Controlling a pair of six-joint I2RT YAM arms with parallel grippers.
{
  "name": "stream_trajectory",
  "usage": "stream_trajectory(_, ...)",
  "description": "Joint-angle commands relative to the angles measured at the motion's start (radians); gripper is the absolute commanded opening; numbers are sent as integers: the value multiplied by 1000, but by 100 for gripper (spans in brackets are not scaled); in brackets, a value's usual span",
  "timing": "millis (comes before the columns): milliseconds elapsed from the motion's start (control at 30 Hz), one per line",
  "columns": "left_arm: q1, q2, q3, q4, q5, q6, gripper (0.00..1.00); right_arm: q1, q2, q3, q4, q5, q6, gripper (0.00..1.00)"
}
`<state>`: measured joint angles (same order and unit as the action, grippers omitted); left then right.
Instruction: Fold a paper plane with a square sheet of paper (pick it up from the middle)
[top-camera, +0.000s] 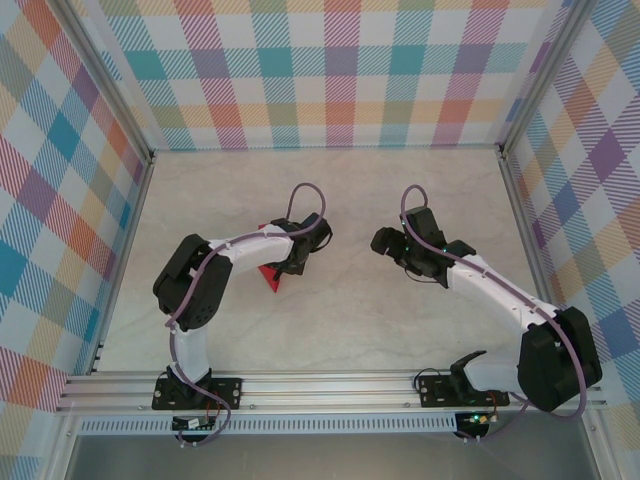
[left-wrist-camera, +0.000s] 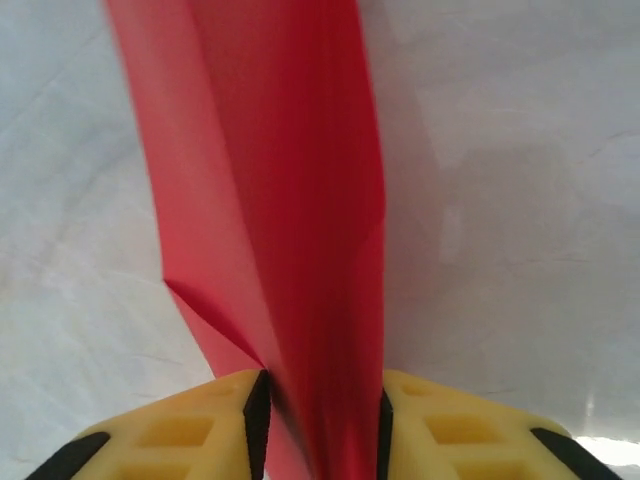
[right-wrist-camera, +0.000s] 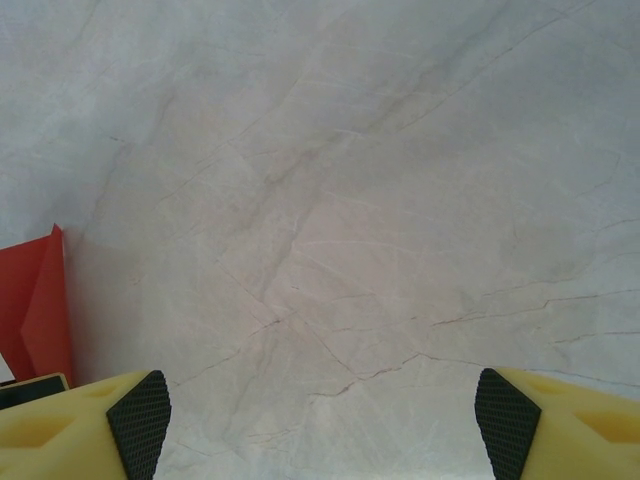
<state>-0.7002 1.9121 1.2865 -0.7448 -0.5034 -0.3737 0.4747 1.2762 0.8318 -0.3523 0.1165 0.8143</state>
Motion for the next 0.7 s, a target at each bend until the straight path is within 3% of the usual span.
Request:
stream_trajectory(0,-9,-10,7,37,101,-12,39,-4,-7,-6,-18,9,11,83)
stream_trajectory(233,40,-164,-72,148,343,-23,55,11,35,22,25,-84,-57,76)
stream_trajectory(467,179,-352,-238,317,620,-101,72,137,181,165,31,-78,-92,72)
stream_trajectory(667,352,-467,-400,409,686,-216,74,289,410,385,-1,-66,-121,67)
